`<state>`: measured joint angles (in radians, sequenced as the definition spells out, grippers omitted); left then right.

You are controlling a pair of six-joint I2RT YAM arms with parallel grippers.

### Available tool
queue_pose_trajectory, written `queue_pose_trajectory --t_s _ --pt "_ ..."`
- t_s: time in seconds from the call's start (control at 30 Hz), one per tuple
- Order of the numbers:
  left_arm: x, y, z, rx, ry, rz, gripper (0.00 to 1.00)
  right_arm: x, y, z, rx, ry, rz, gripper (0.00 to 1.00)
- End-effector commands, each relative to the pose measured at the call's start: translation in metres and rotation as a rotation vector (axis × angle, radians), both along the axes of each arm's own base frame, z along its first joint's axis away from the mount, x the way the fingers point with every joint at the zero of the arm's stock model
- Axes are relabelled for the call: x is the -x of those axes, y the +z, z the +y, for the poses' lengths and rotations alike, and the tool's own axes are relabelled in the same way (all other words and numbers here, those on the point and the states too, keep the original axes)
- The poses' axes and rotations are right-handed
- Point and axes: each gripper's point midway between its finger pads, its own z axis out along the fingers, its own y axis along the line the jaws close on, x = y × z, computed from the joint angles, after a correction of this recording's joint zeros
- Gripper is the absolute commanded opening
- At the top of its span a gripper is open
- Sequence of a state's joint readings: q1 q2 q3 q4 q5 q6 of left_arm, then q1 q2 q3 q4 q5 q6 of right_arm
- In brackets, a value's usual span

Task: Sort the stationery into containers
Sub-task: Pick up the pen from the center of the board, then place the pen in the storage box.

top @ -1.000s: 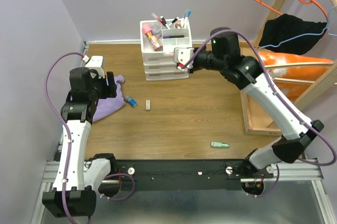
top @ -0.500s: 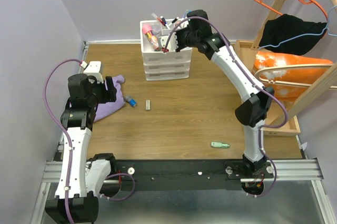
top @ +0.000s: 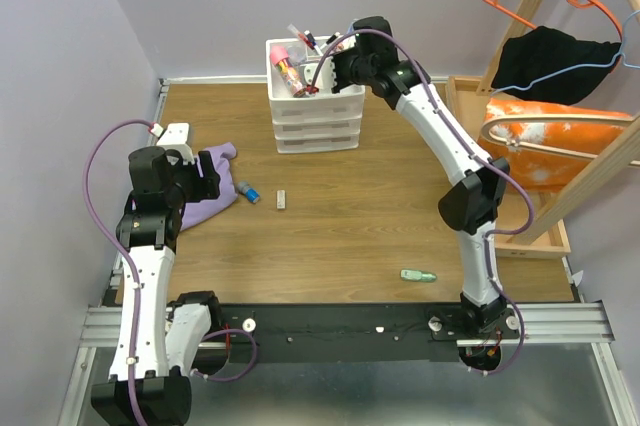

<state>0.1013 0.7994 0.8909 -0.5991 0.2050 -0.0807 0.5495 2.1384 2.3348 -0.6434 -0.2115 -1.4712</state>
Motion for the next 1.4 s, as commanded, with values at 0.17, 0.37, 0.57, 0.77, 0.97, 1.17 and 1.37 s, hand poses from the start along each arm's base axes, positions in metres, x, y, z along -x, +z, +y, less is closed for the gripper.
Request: queue_pose_trajectory --t_s 0.17,0.37,0.57,0.77,0.97,1.17,1.37 --pt "-0.004 0.003 0.001 0.017 0.002 -0.017 0.76 -0.032 -0.026 -0.005 -0.039 -0.054 0.024 0.01" --pt "-0.004 0.001 0.004 0.034 0.020 -0.010 0.76 -0.038 -0.026 -0.007 -0.085 -0.094 0.022 0.27" --pt "-0.005 0.001 0.004 0.036 0.018 -0.010 0.76 -0.025 -0.015 -0.008 -0.107 -0.076 0.021 0.48" --pt "-0.008 0.003 0.001 0.051 0.007 -0.019 0.99 -0.013 -0.014 -0.017 -0.103 -0.088 0.040 0.49" --pt "-0.007 0.005 0.002 0.056 0.016 -0.028 0.99 0.017 0.041 -0.013 -0.262 -0.049 0.039 0.50" --pt "-0.003 -0.005 0.007 0.085 0.066 0.000 0.99 0.062 0.081 0.028 -0.603 0.032 0.246 0.57" --pt "0.006 -0.007 0.000 0.108 0.039 0.011 0.99 0.043 0.081 0.070 -0.927 -0.074 0.559 0.61"
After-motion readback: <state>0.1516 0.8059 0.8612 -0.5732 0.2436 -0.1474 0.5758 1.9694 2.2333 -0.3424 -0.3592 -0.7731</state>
